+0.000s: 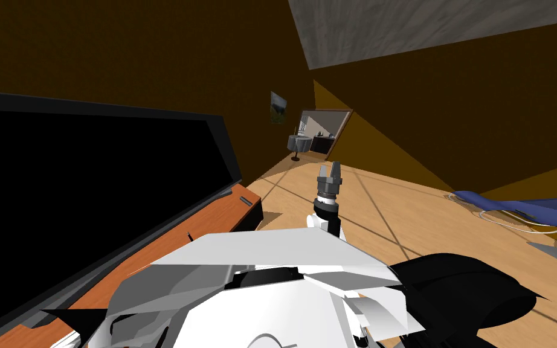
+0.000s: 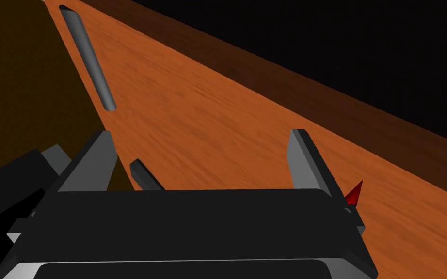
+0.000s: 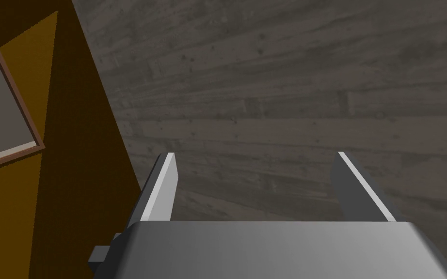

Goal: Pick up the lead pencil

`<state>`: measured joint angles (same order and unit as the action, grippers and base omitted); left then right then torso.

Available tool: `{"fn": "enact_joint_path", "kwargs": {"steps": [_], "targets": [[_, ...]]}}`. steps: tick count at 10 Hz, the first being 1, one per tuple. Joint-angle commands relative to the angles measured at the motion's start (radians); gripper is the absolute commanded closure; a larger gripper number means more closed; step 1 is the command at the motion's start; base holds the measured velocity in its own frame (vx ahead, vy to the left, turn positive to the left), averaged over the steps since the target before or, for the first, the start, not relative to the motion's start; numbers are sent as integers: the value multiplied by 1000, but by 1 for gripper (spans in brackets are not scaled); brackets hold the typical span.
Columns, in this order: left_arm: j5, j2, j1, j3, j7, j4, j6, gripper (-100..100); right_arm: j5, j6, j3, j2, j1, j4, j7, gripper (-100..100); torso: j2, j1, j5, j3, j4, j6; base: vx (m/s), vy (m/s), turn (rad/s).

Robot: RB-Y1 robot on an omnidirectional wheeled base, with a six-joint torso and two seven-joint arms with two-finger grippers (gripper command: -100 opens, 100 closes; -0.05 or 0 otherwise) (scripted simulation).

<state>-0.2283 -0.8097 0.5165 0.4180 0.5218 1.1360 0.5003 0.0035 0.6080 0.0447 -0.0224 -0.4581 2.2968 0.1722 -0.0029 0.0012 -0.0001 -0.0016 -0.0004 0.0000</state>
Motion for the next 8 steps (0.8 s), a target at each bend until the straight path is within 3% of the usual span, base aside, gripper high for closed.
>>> {"fn": "enact_joint_path", "kwargs": {"steps": [1, 2, 5, 8], "targets": [[-2, -11, -10, 18, 26, -50, -11, -100, 0, 0, 0, 0, 0, 0, 0, 0, 0, 0, 0, 0, 0, 0, 32, 22, -108], [-2, -11, -10, 18, 26, -67, -11, -100, 0, 0, 0, 0, 0, 0, 0, 0, 0, 0, 0, 0, 0, -1, 13, 10, 22], [0, -51, -19, 65, 82, -167, -28, -100, 0, 0, 0, 0, 0, 0, 0, 0, 1, -1, 0, 0, 0, -1, 32, 10, -169], [0, -51, -19, 65, 82, -202, -28, -100, 0, 0, 0, 0, 0, 0, 0, 0, 1, -1, 0, 1, 0, -1, 15, 10, -26]]}}
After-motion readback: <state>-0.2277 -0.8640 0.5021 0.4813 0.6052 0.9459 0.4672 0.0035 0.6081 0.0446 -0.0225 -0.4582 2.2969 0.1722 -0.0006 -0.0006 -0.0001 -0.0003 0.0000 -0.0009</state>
